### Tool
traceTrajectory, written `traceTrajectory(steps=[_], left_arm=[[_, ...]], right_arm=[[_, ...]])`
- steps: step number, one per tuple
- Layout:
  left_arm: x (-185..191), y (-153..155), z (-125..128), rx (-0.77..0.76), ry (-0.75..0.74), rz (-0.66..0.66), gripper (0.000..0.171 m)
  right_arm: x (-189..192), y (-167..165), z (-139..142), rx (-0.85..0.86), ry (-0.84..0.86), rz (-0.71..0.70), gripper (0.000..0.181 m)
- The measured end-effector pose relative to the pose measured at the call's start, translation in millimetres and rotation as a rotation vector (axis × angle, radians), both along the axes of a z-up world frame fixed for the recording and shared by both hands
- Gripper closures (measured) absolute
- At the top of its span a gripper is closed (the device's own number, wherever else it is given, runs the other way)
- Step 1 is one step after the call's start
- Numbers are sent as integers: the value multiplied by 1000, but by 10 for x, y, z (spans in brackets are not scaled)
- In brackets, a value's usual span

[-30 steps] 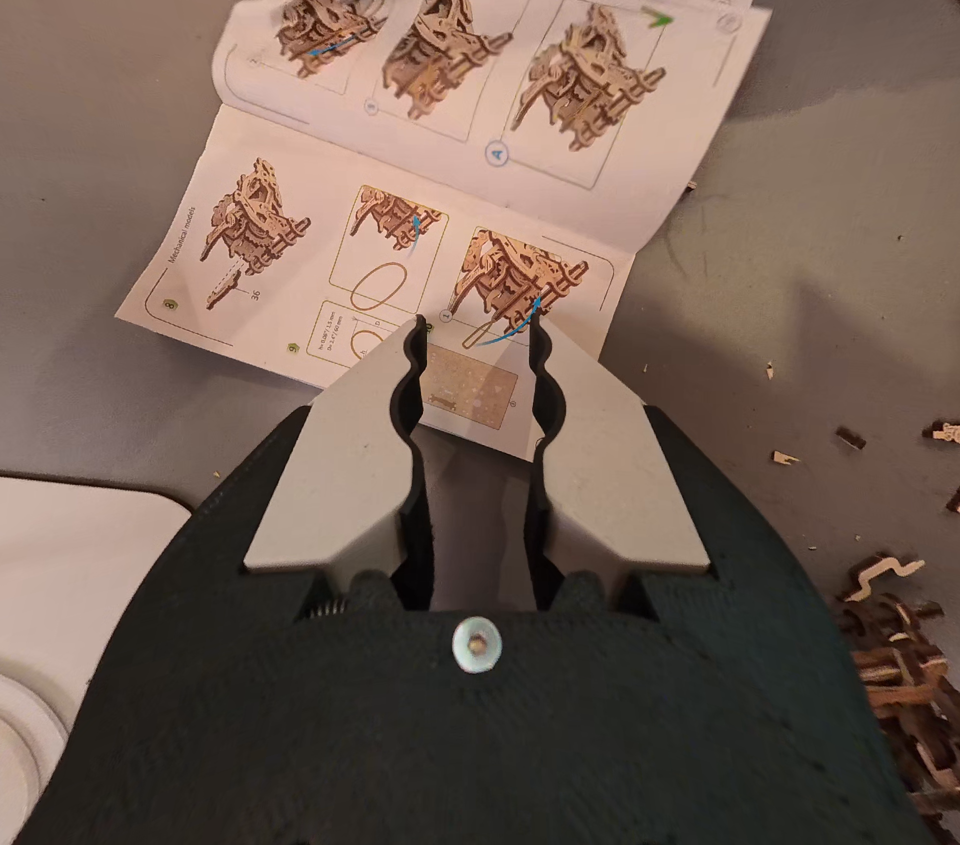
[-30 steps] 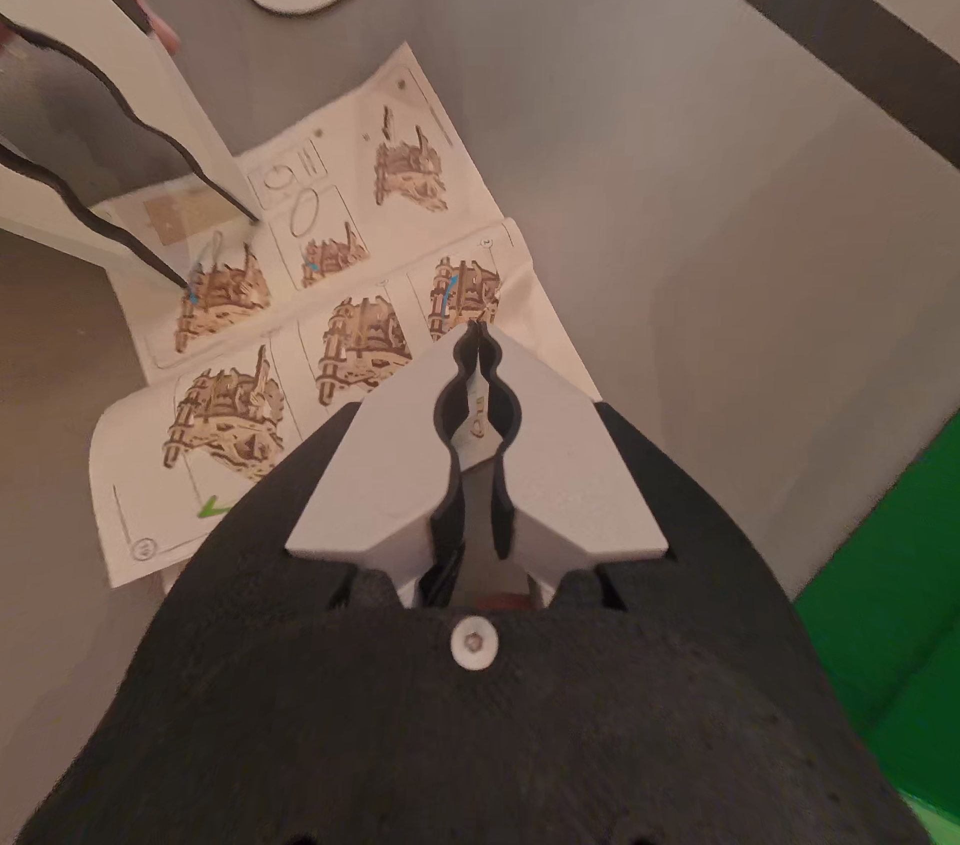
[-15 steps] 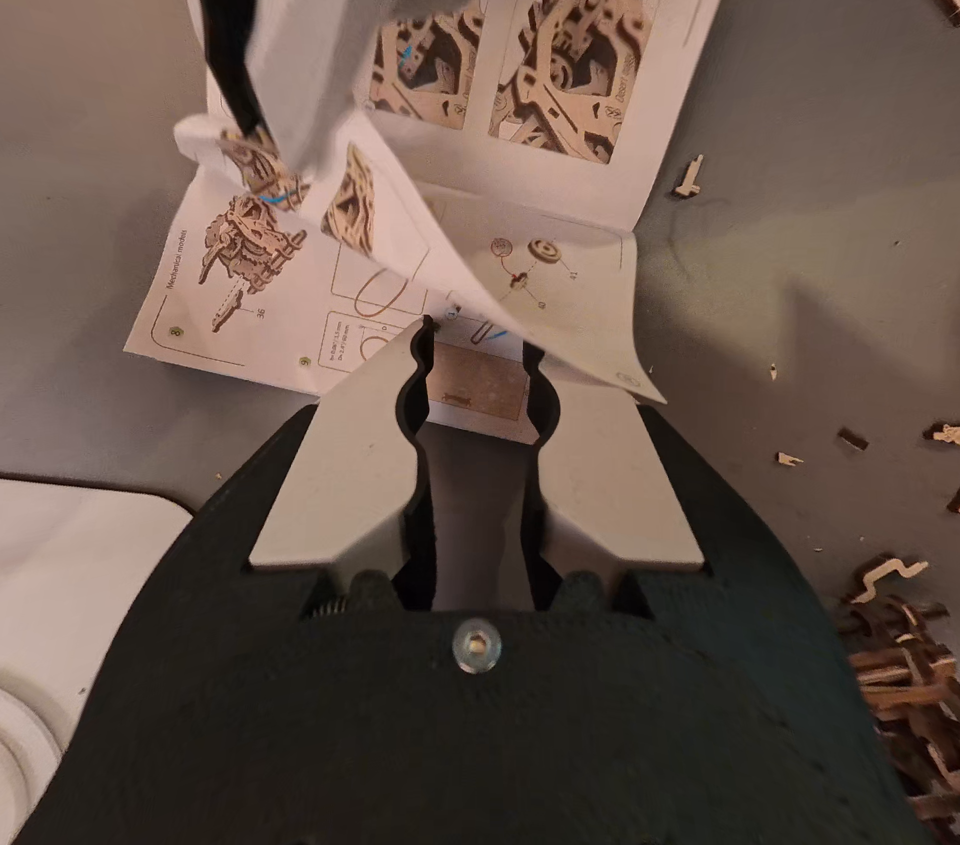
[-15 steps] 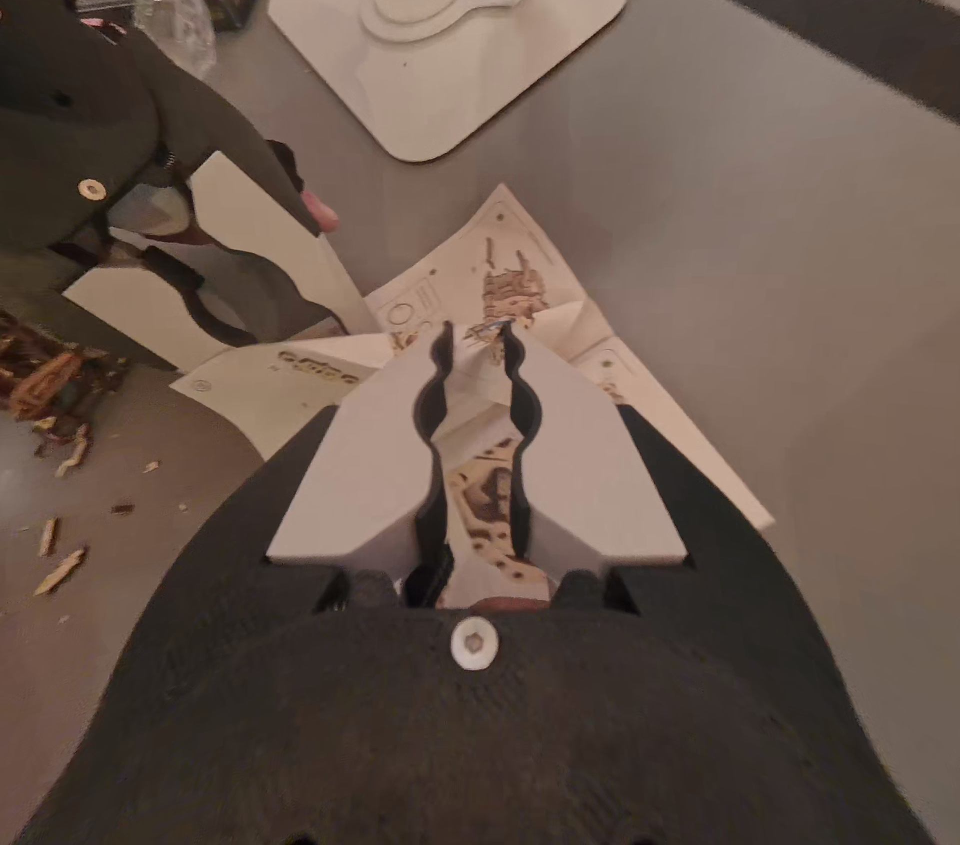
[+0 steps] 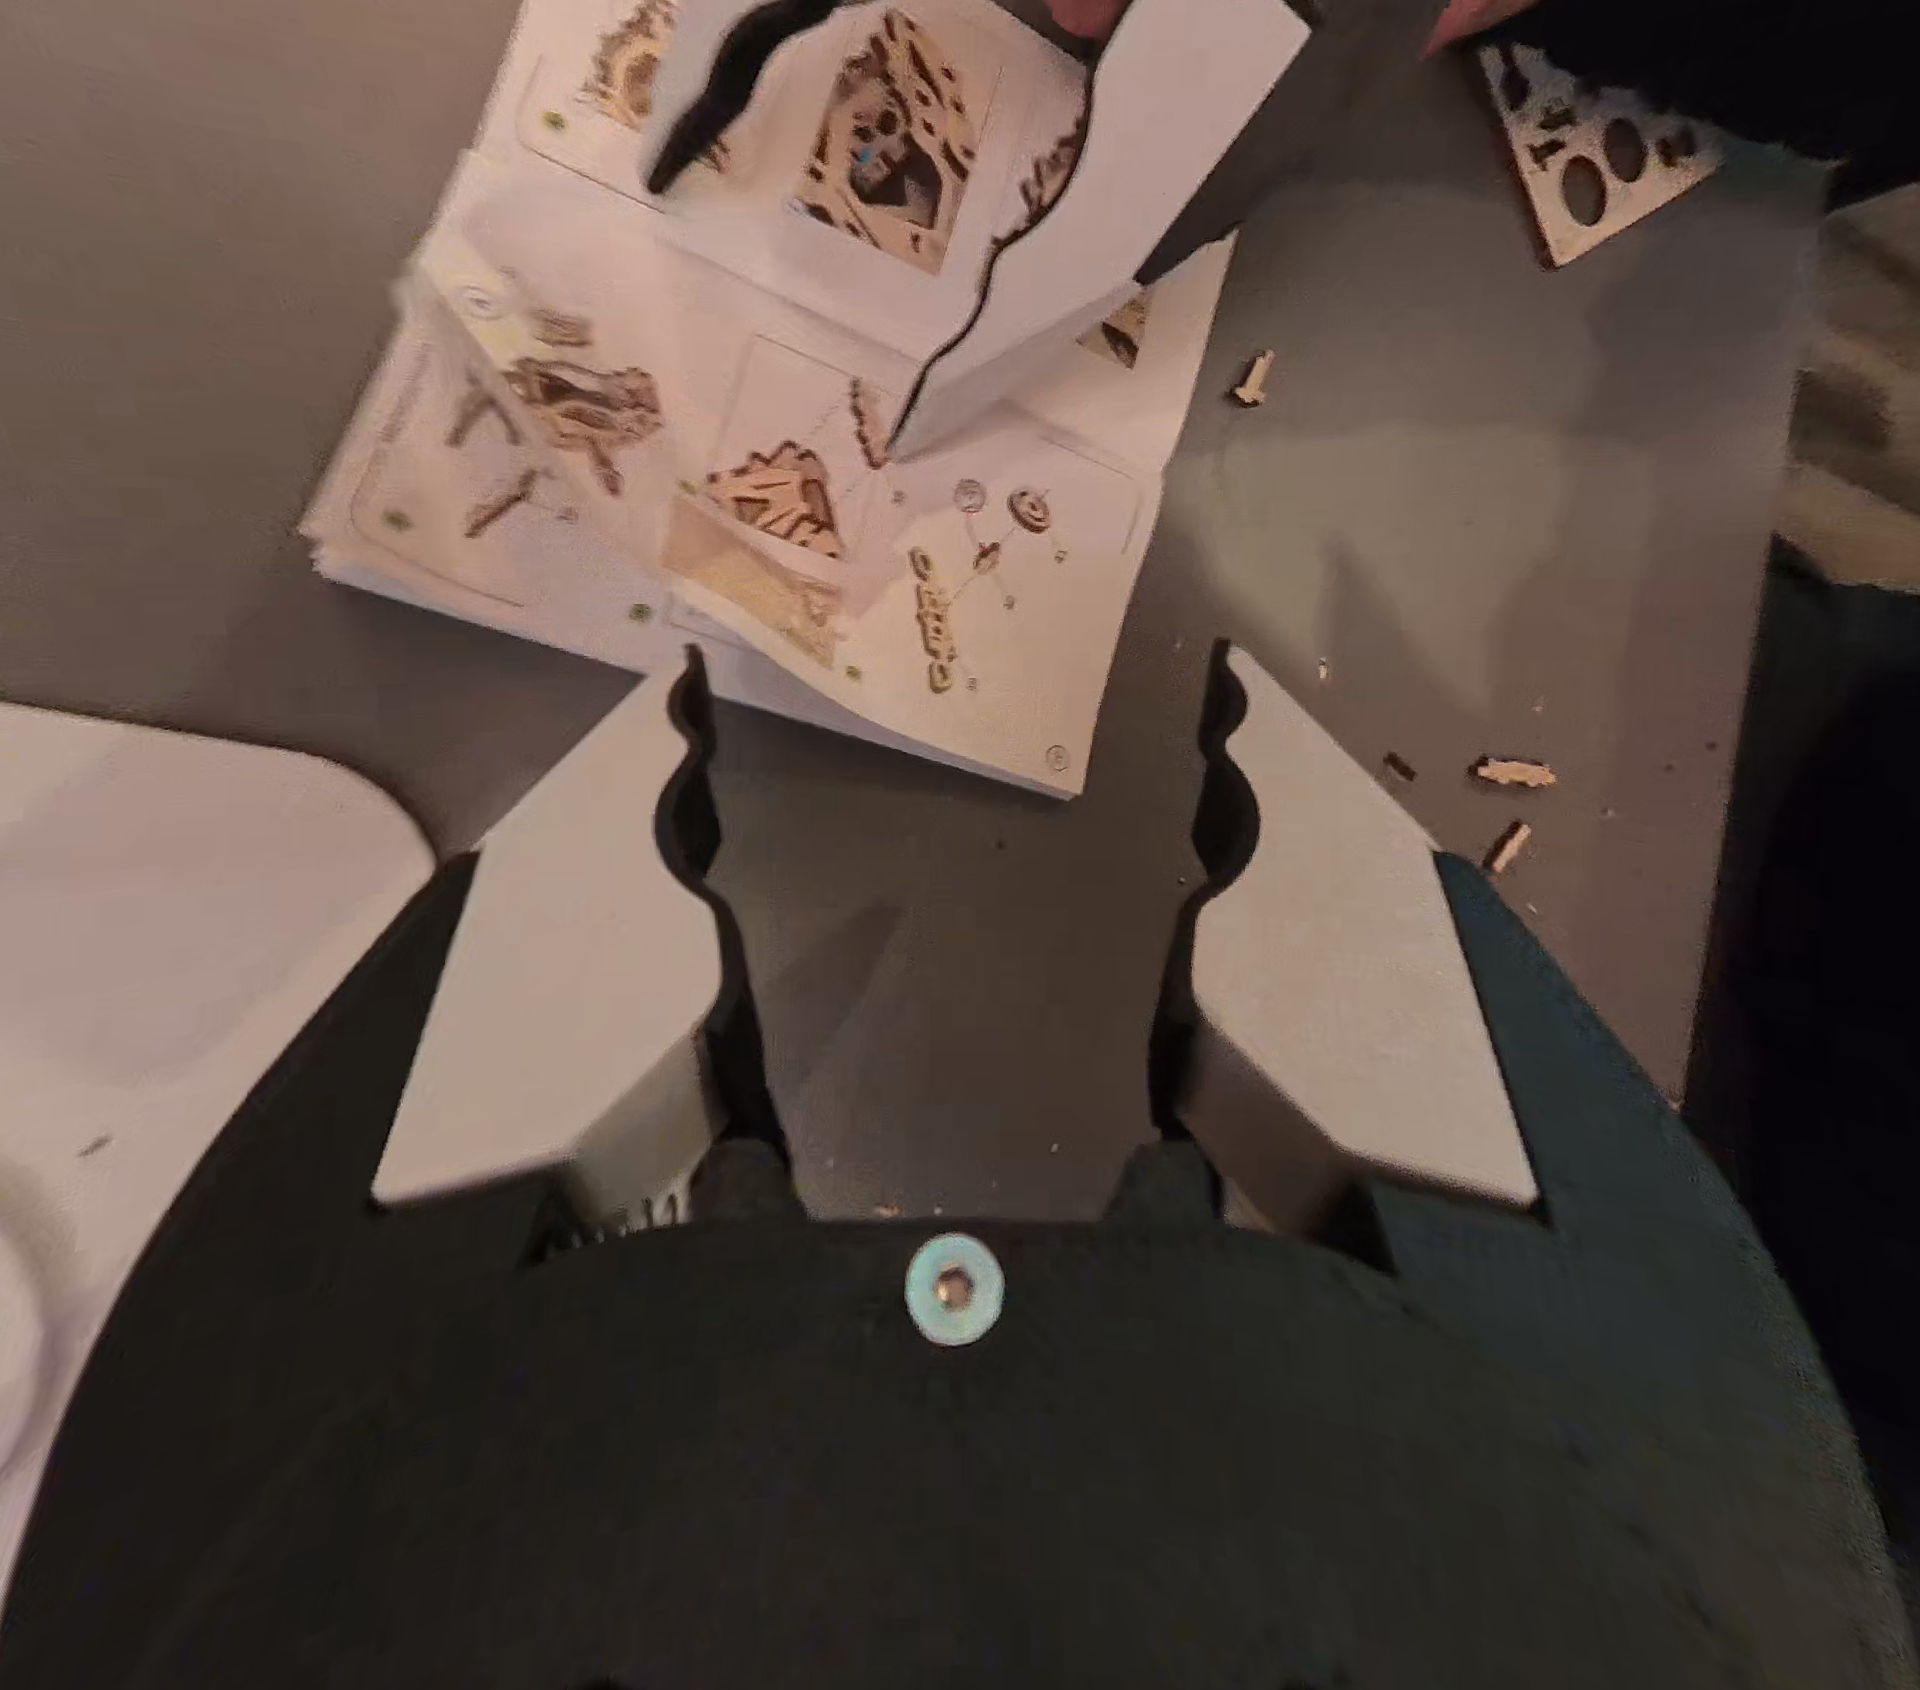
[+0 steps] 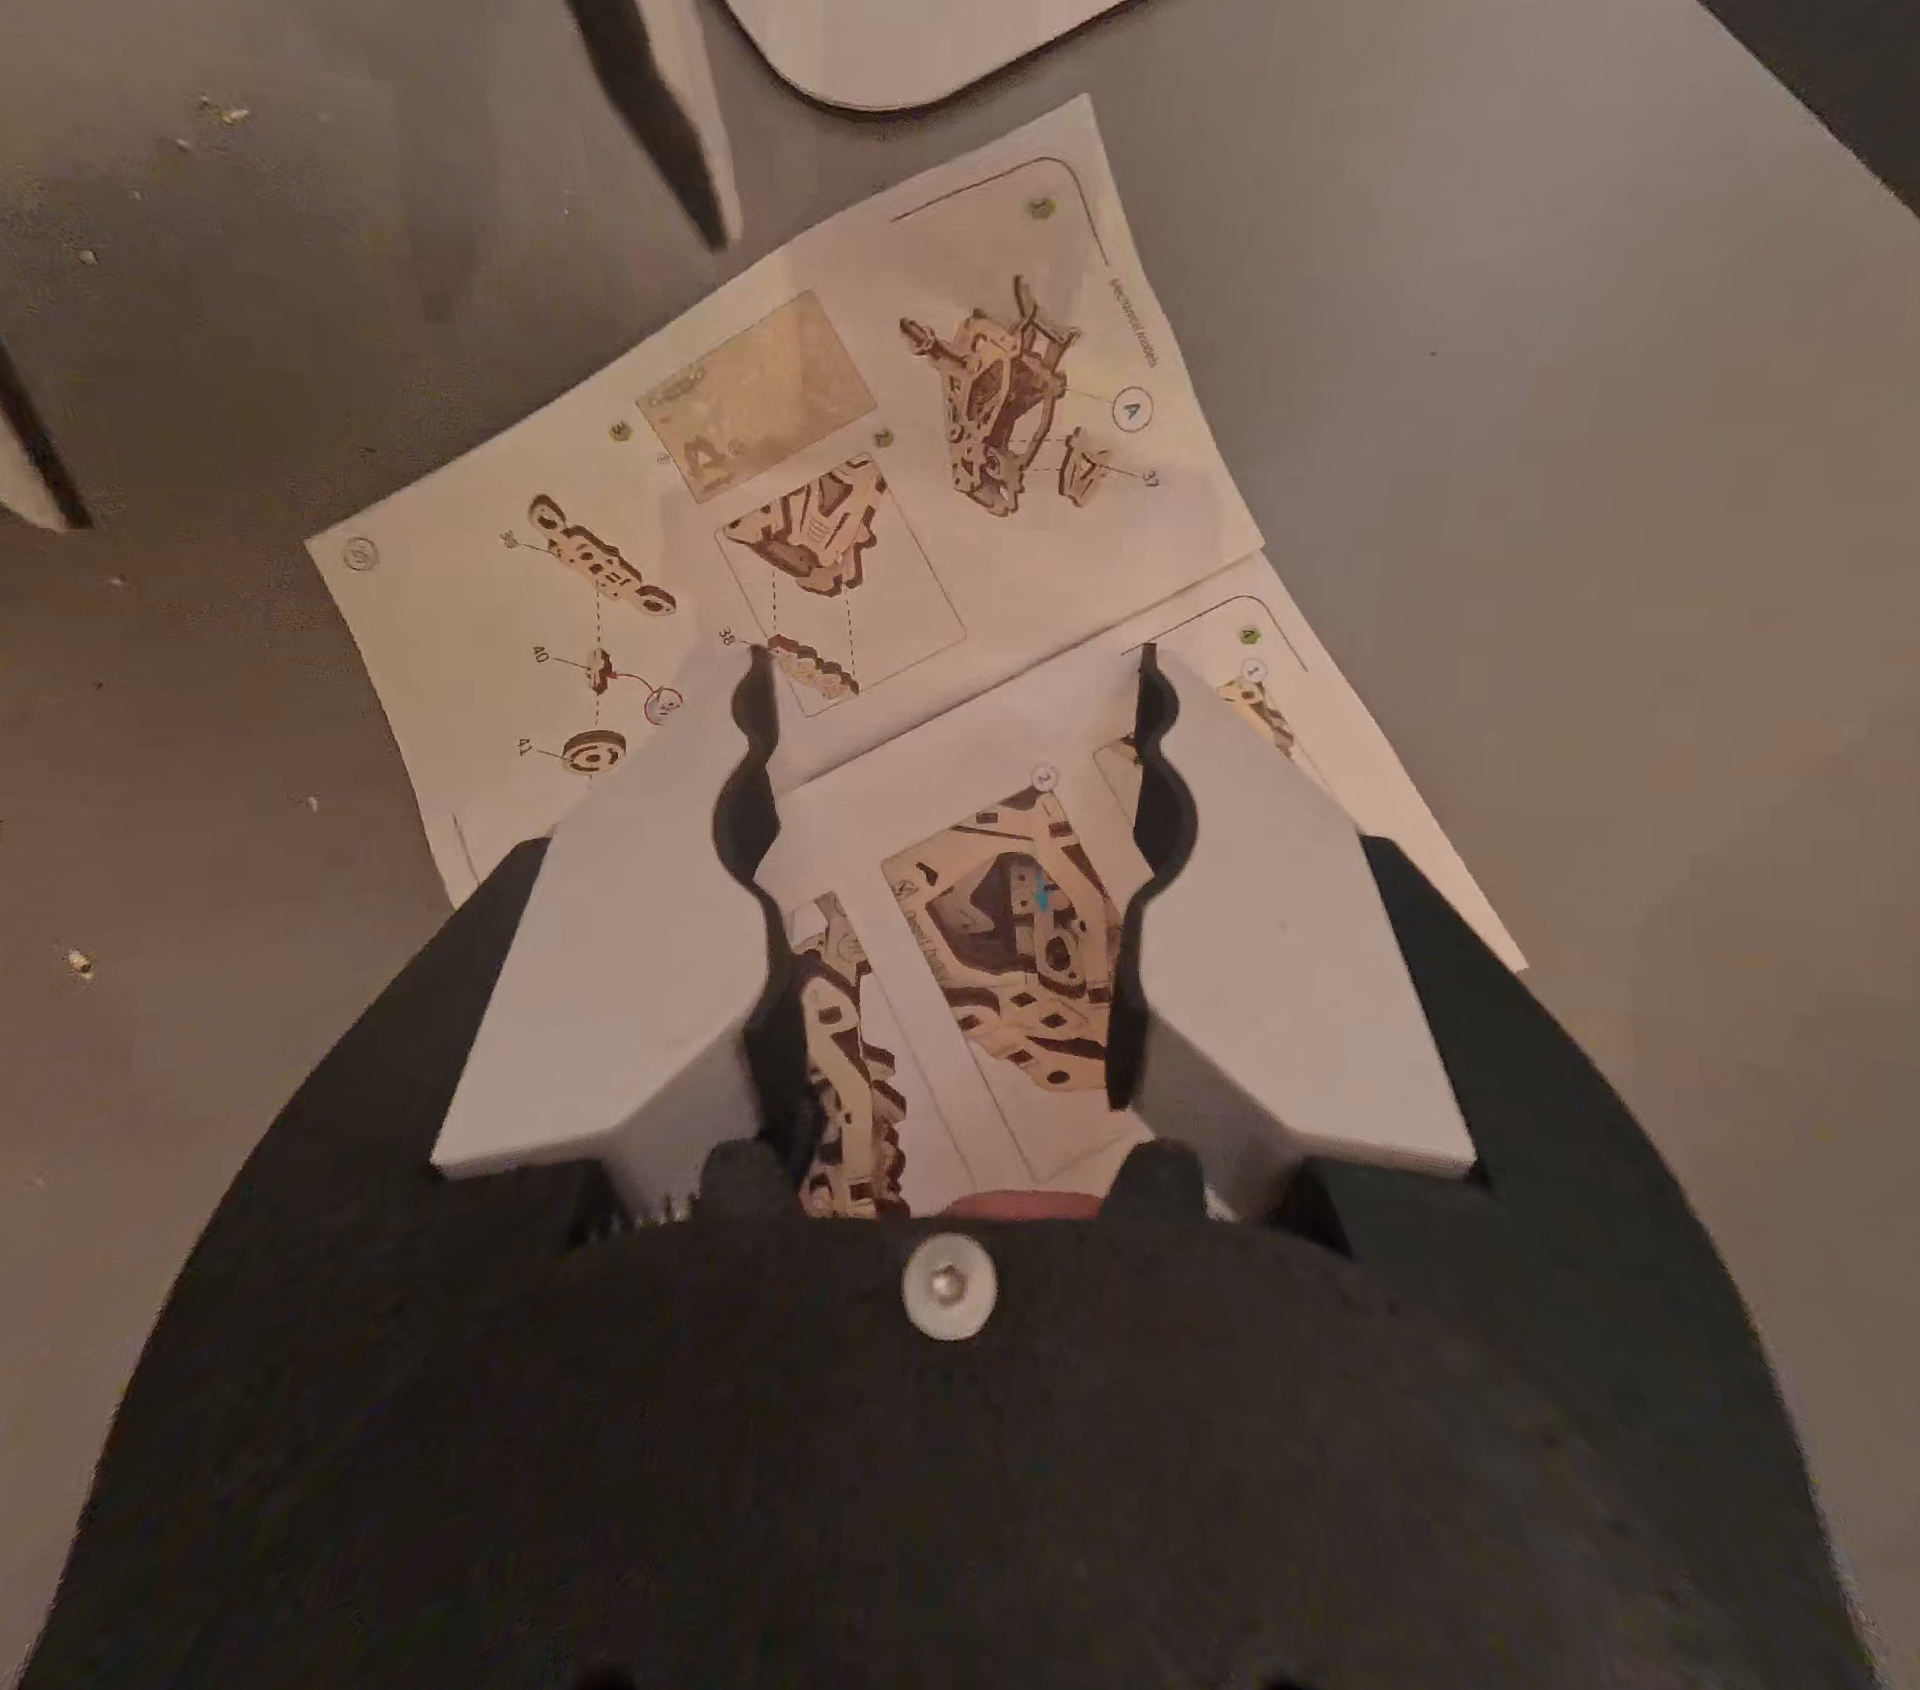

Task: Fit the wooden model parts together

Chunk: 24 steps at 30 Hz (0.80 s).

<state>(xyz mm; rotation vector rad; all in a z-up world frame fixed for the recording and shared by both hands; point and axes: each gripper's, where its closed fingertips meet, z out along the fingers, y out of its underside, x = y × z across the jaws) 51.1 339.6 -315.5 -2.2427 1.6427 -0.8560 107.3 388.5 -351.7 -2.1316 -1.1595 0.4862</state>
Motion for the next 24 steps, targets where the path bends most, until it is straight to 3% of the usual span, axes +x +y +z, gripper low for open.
traceTrajectory(steps=[3,7,9,11,13,14,15,16,20,23,24], left_arm=[[93,64,59,21,-40,54,73],[-83,405,-439,273,218,110,78],[-46,514,-382,330,172,154,97],[-79,583,-381,365,165,183,100],[-123,615,-404,337,139,247,91],[-157,655,-389,356,133,275,98],[-215,732,-350,424,141,297,116],[-229,765,-317,479,131,290,114],[-129,772,-338,468,120,275,101],[-133,841,-416,286,122,323,97],[-167,932,-407,302,113,345,101]], right_arm=[[-31,-35,7,-22,7,17,109],[-14,-42,-14,-12,-45,38,110],[-10,-47,-17,-11,-45,42,110],[-9,-49,-17,-6,-38,41,110],[-8,-50,-18,0,-28,43,110],[-8,-50,-17,2,-24,45,110],[-6,-52,-19,2,-20,47,110],[-5,-53,-18,3,-17,48,110],[-8,-53,-18,12,-6,50,110],[-1,-55,-19,21,8,48,110],[1,-57,-20,19,8,46,110]])
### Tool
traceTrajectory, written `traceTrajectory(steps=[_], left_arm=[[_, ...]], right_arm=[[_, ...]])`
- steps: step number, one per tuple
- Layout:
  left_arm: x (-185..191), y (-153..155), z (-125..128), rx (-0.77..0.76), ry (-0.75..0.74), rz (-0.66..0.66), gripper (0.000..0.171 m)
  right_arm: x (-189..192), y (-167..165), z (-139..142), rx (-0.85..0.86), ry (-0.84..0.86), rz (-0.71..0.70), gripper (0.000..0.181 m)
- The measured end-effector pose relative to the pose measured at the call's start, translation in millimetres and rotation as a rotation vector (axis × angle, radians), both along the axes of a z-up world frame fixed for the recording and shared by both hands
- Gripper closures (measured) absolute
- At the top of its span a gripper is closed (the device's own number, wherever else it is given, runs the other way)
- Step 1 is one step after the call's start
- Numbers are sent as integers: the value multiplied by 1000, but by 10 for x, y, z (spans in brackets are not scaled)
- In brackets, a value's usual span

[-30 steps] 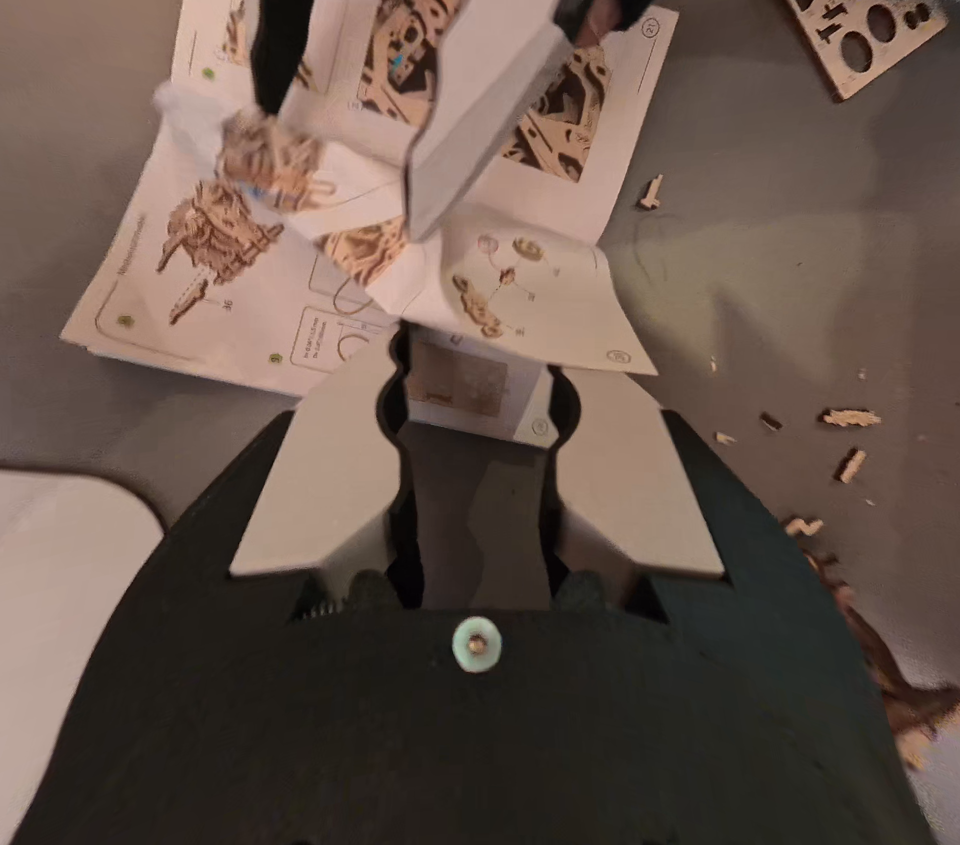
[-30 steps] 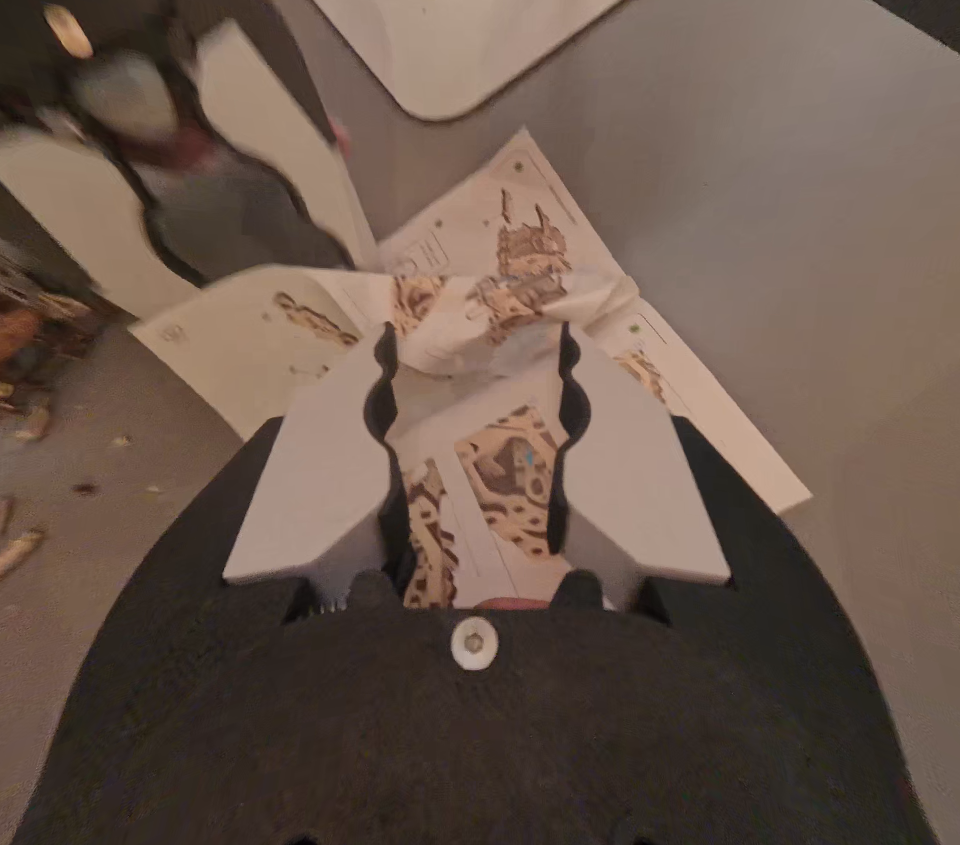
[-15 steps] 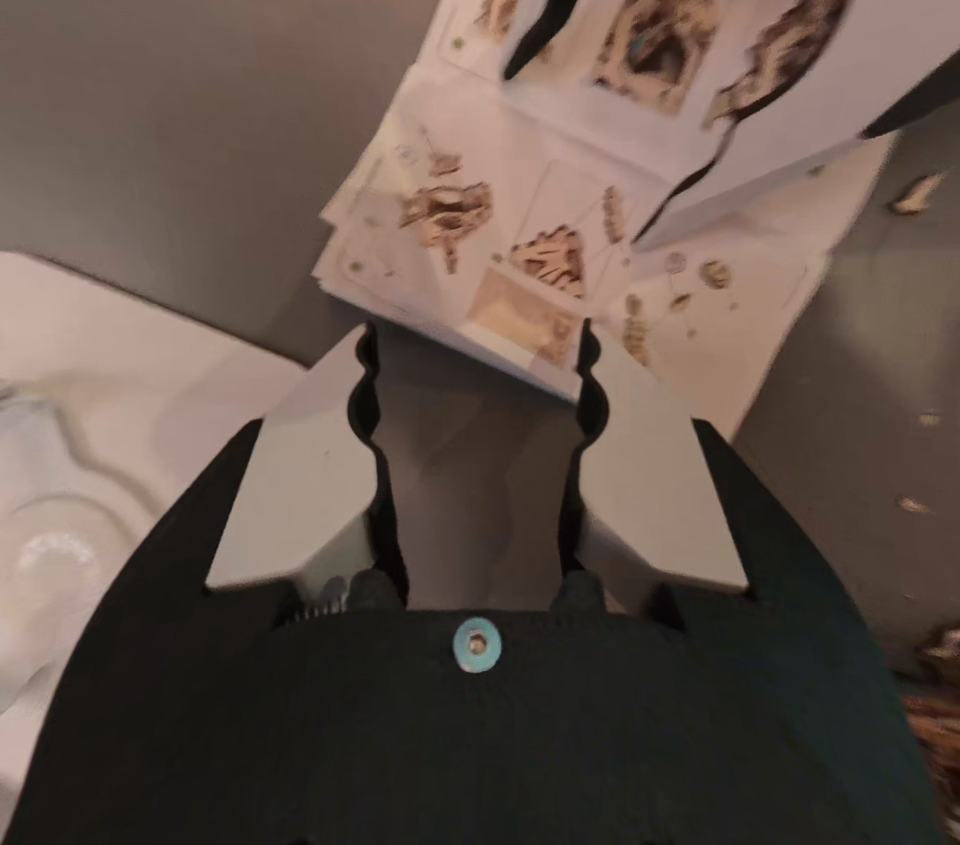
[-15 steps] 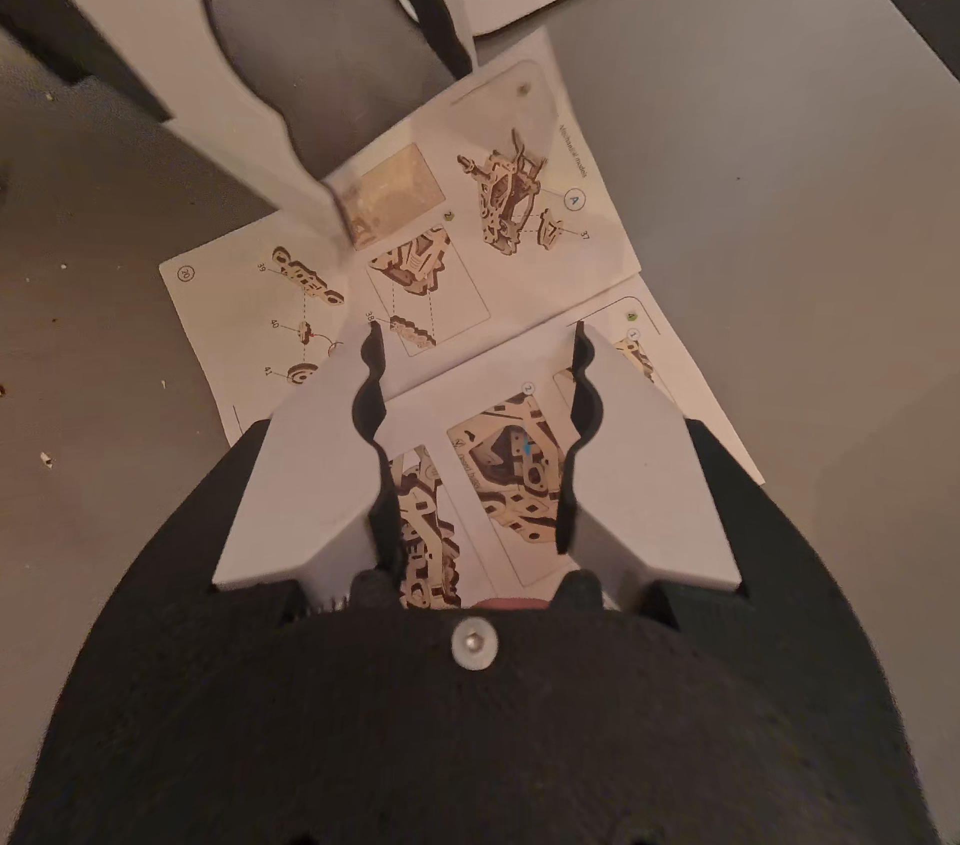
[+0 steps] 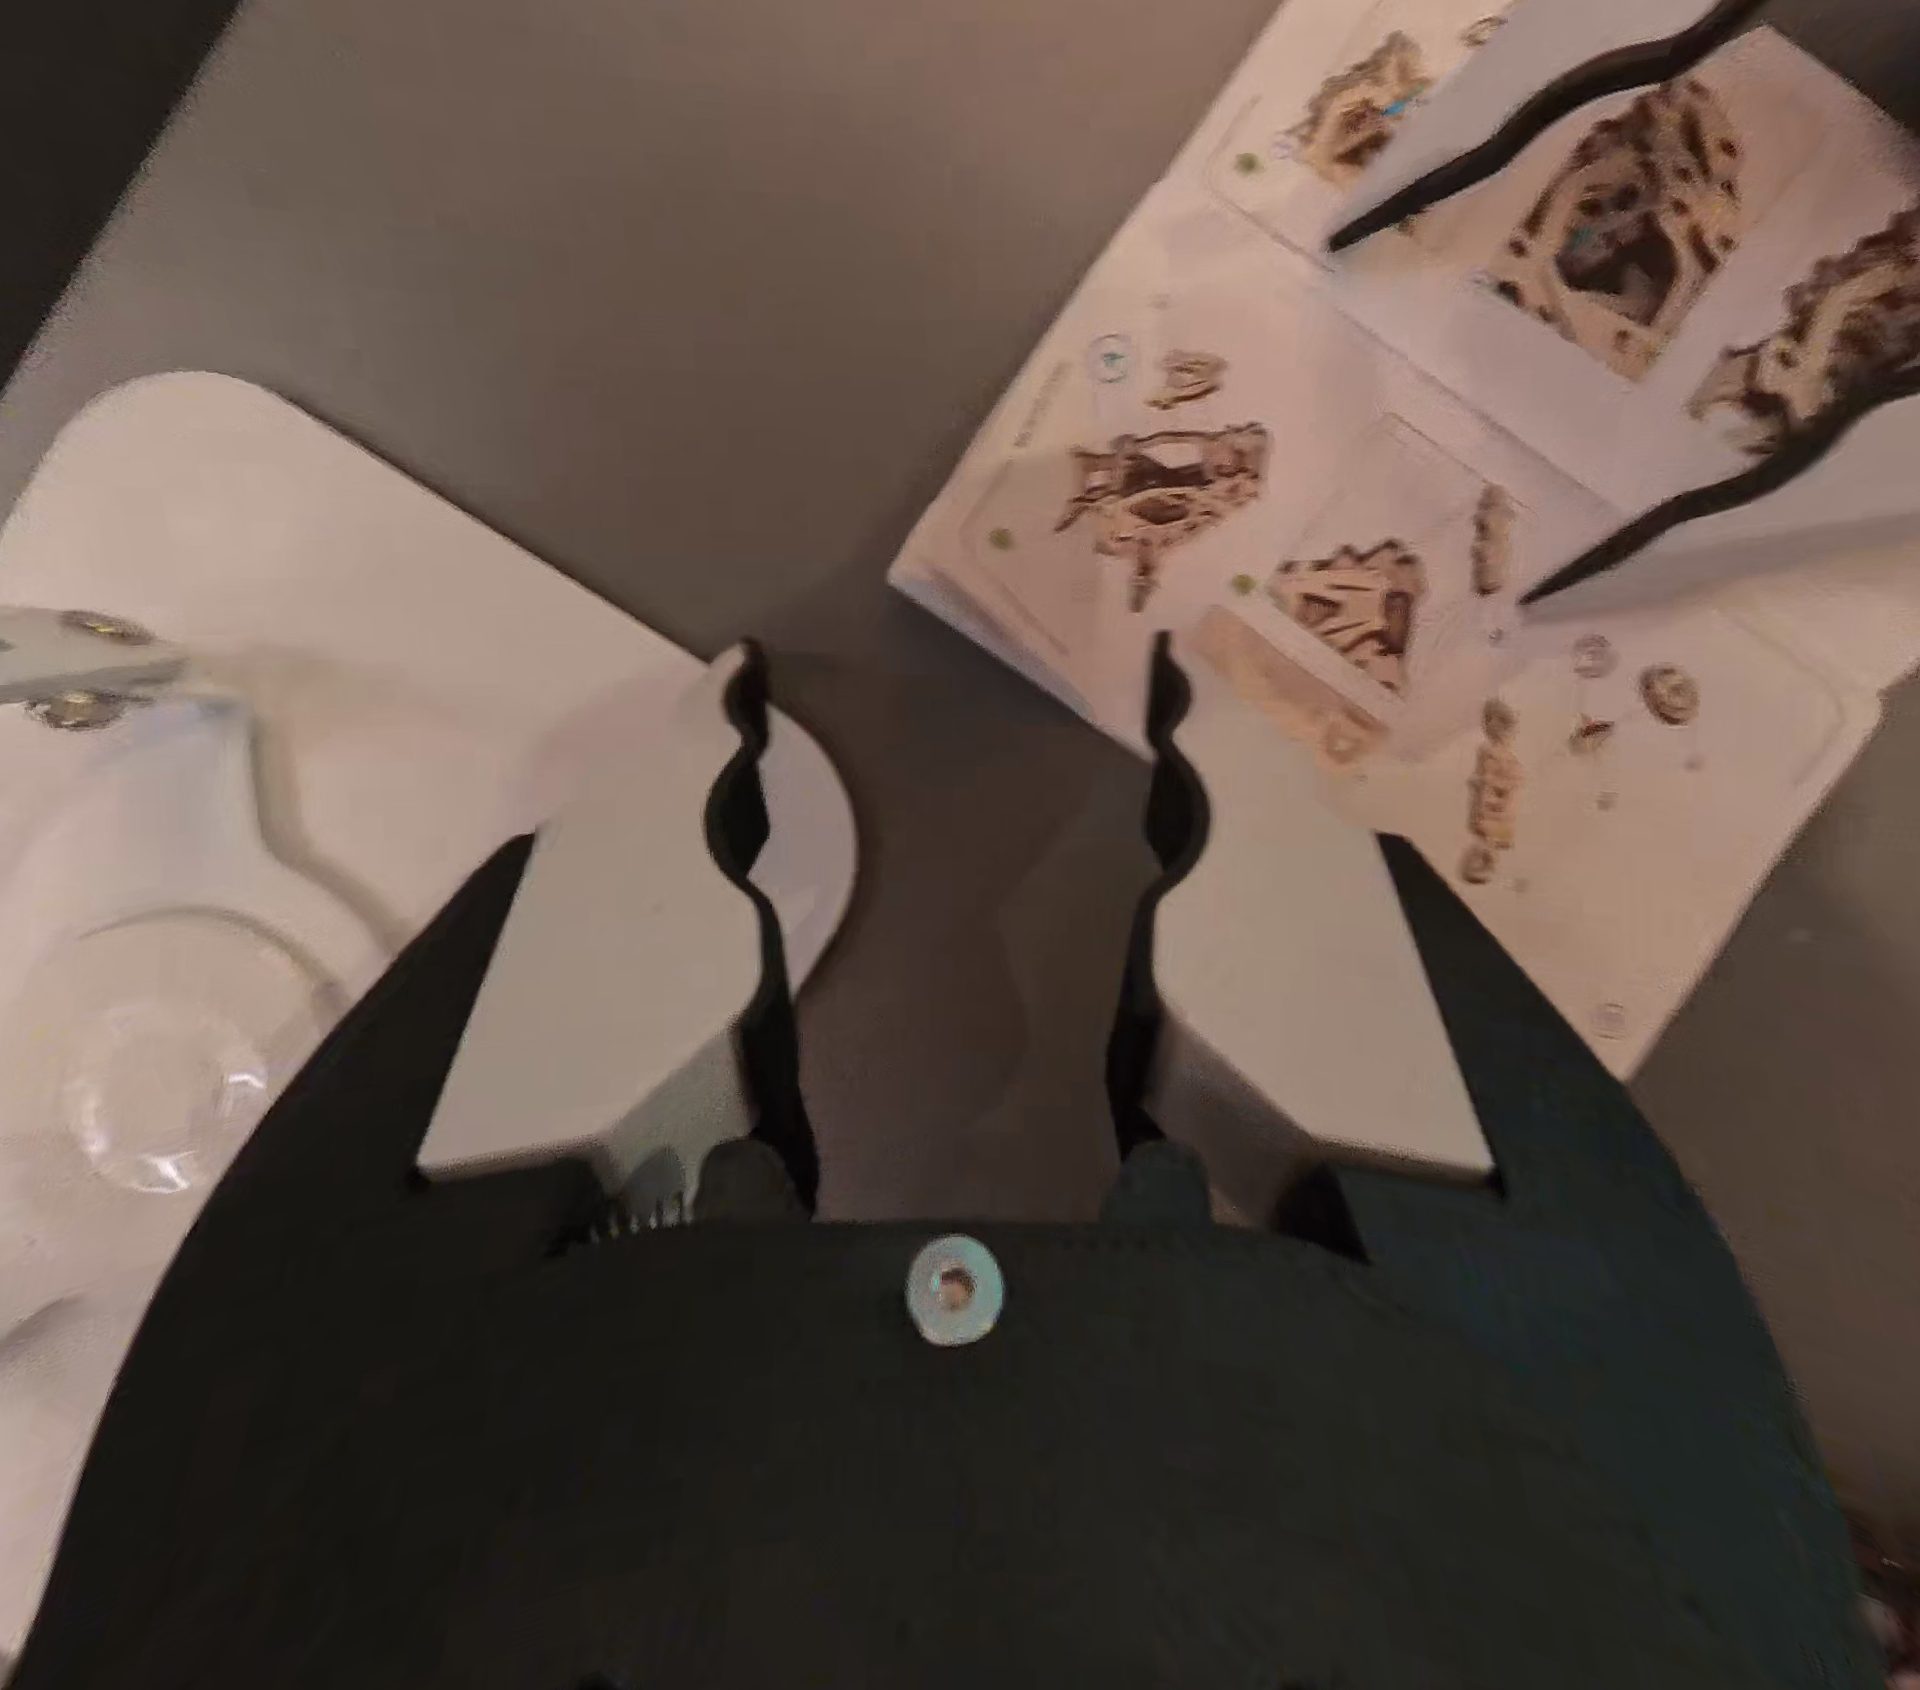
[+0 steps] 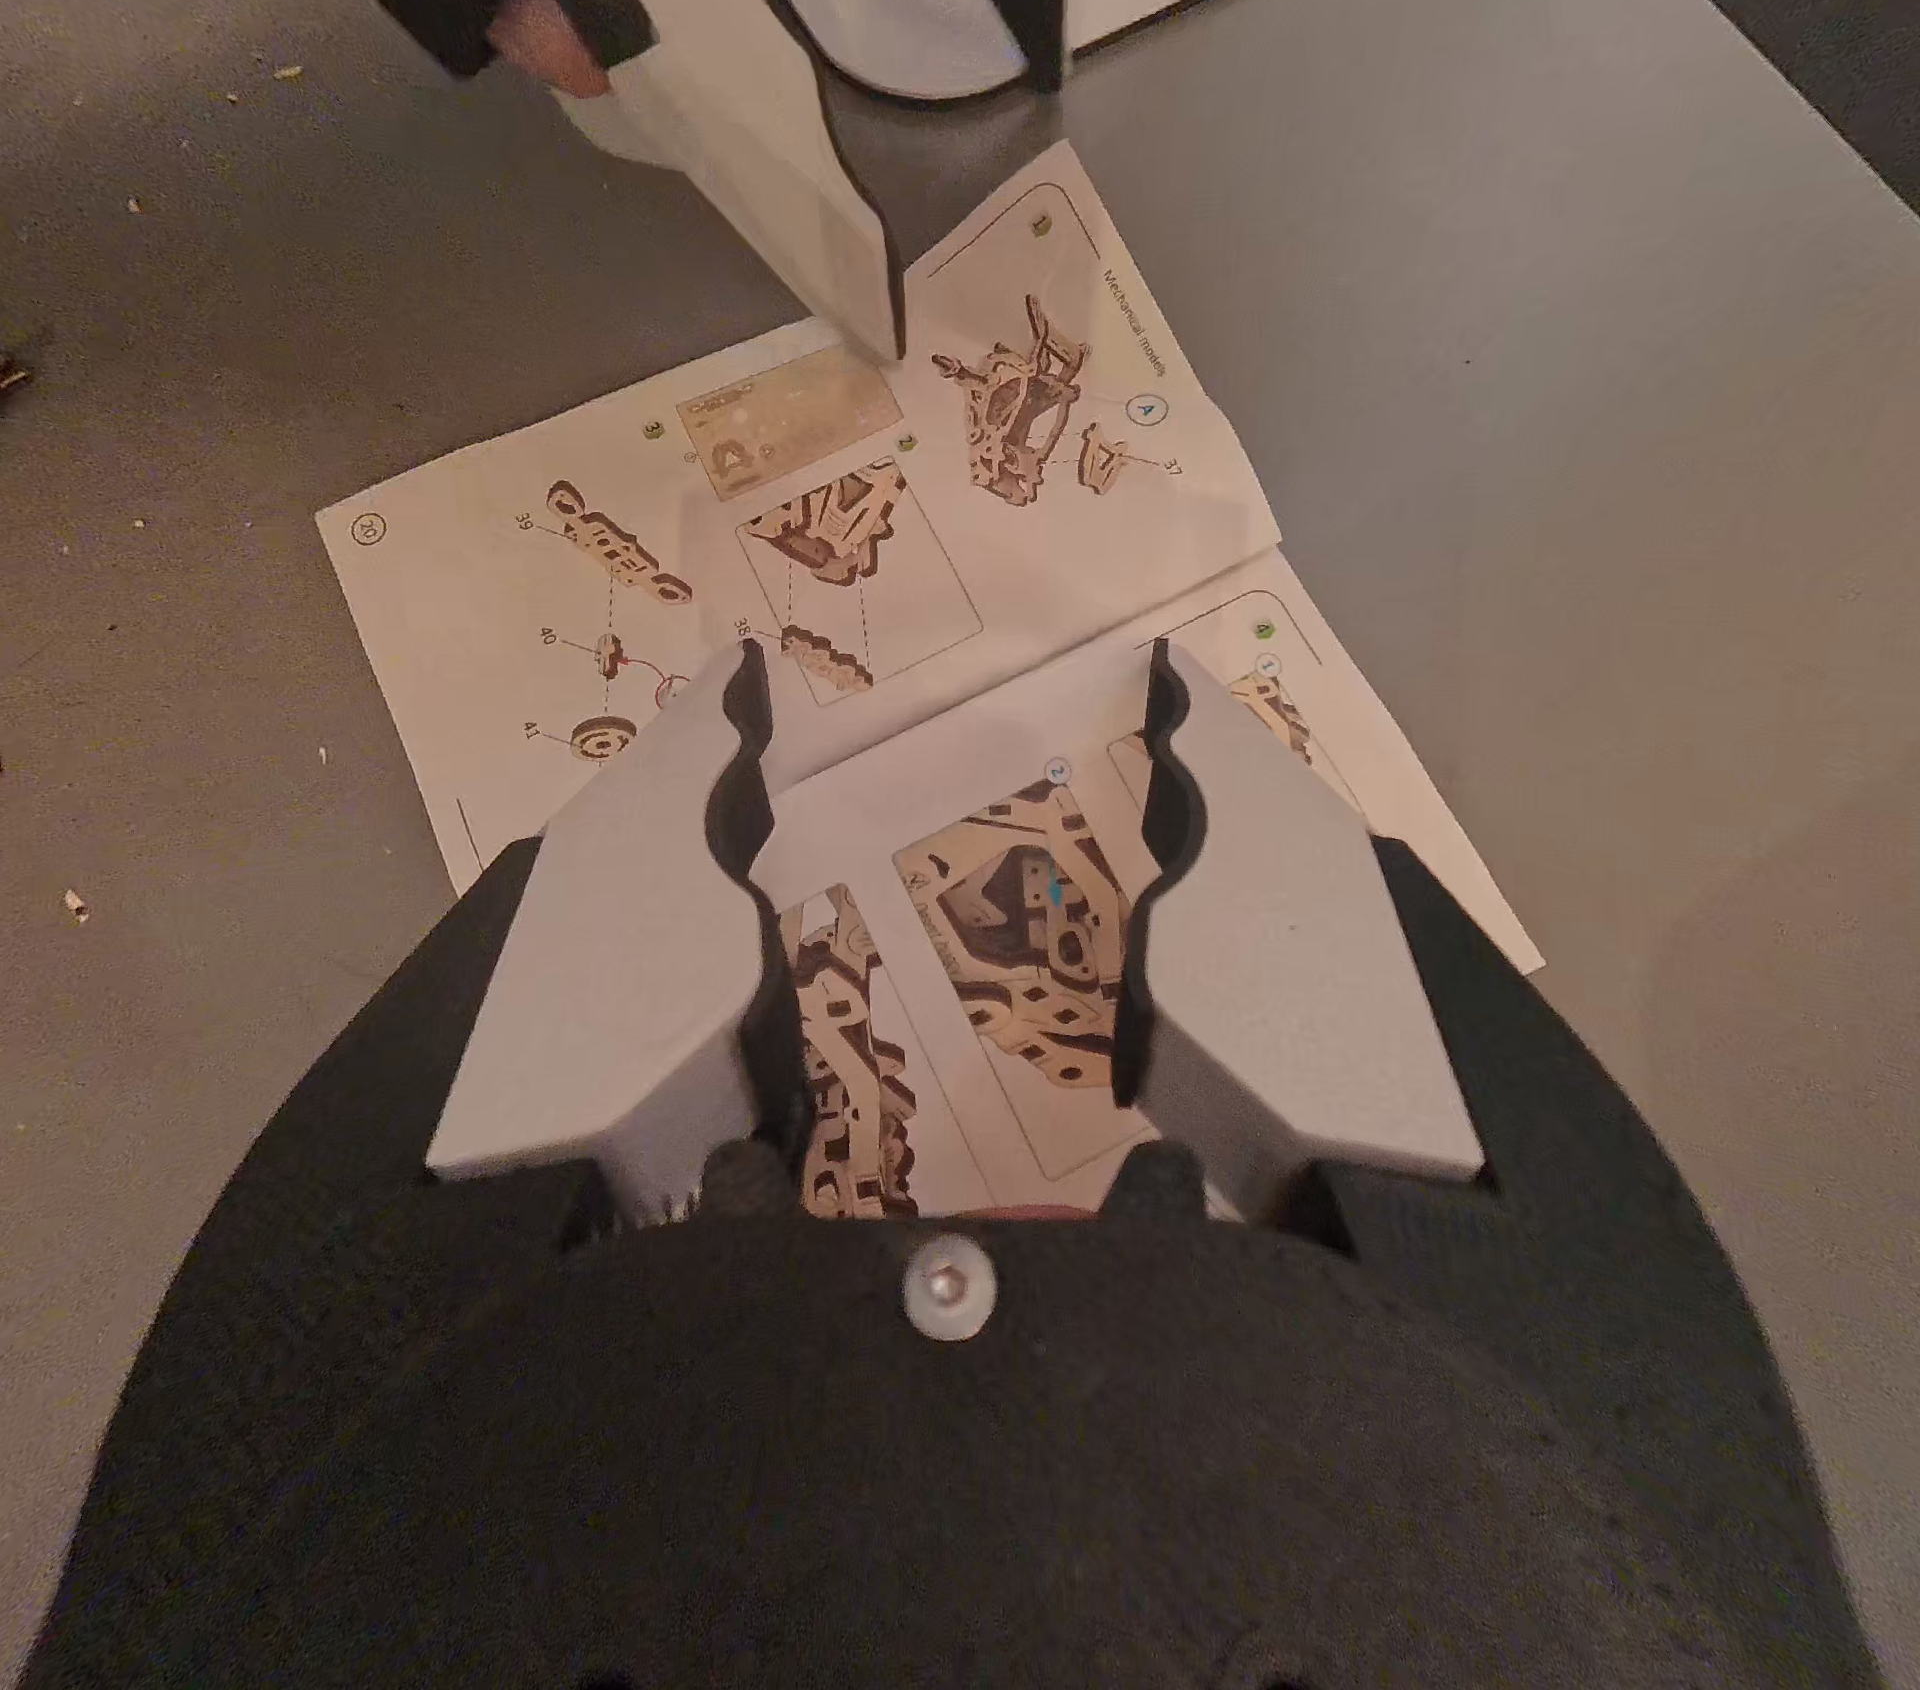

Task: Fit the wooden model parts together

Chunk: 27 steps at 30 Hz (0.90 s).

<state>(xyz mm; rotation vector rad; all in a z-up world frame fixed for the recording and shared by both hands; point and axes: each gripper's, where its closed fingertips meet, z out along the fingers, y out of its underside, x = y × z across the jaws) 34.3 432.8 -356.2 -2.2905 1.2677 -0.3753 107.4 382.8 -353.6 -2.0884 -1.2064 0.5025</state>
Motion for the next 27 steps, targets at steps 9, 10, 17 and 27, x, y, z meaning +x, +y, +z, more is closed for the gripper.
traceTrajectory(steps=[9,10,17,27], left_arm=[[-8,24,8,65,-99,29,111],[-7,23,9,63,-95,27,111],[-6,23,8,64,-103,27,111],[-68,-64,319,169,-143,-22,124]], right_arm=[[69,-55,30,-8,-18,6,122],[86,-84,23,4,-31,18,126],[70,-166,9,-4,3,30,144],[190,-205,410,72,38,-31,142]])
